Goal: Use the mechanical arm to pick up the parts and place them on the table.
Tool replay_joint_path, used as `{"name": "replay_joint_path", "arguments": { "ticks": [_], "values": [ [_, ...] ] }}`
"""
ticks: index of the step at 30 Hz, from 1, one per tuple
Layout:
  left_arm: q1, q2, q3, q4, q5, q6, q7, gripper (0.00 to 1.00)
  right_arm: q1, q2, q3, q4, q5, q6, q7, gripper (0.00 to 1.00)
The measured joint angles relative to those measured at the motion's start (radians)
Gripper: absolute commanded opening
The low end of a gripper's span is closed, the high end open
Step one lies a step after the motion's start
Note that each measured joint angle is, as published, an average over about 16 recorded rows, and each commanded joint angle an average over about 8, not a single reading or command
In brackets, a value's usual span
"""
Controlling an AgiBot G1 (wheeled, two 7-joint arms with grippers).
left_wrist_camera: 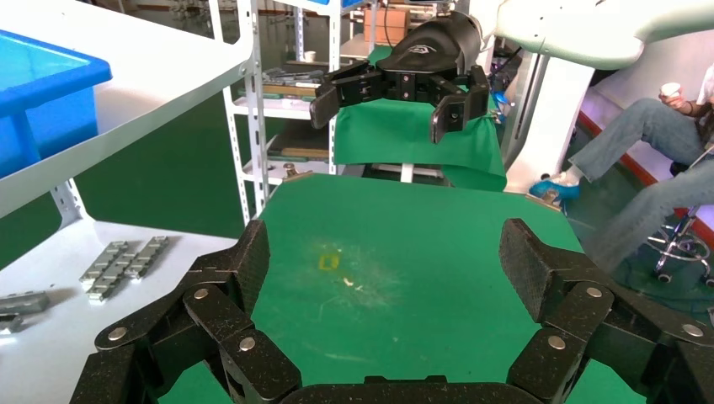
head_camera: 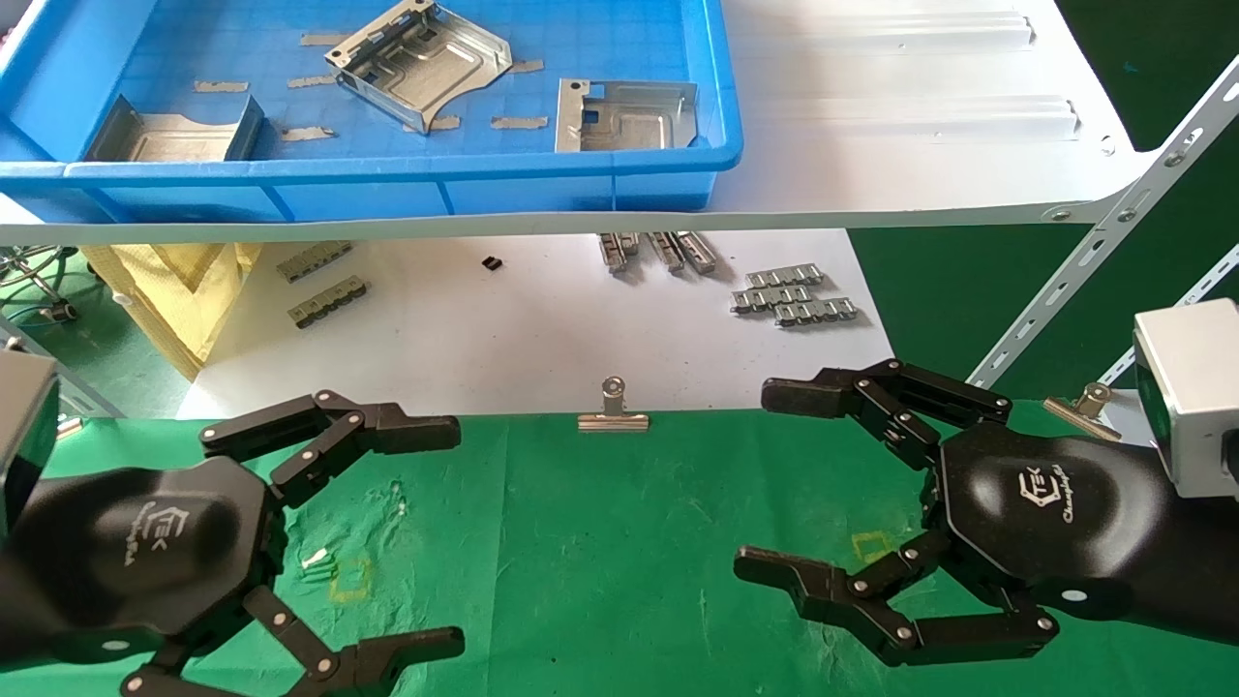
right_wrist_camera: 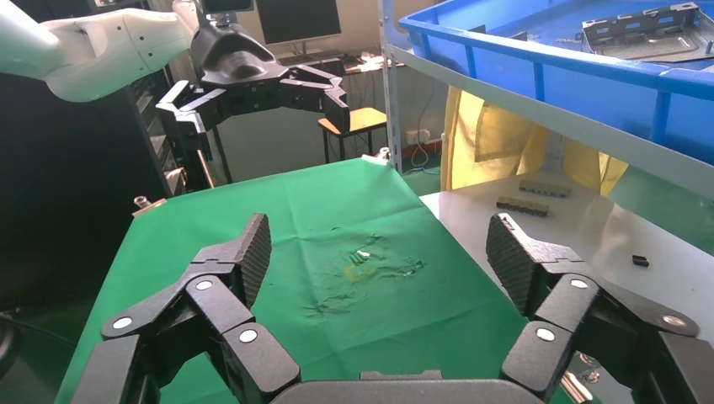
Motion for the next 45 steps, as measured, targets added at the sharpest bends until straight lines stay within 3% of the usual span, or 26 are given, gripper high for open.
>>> {"name": "replay_joint_path", "arguments": {
  "ticks": [45],
  "values": [
    [0.0, 0.0, 0.0, 0.0, 0.0, 0.0, 0.0, 1.0, 0.0, 0.0, 0.0, 0.0, 0.0, 0.0, 0.0, 0.0]
  ]
}}
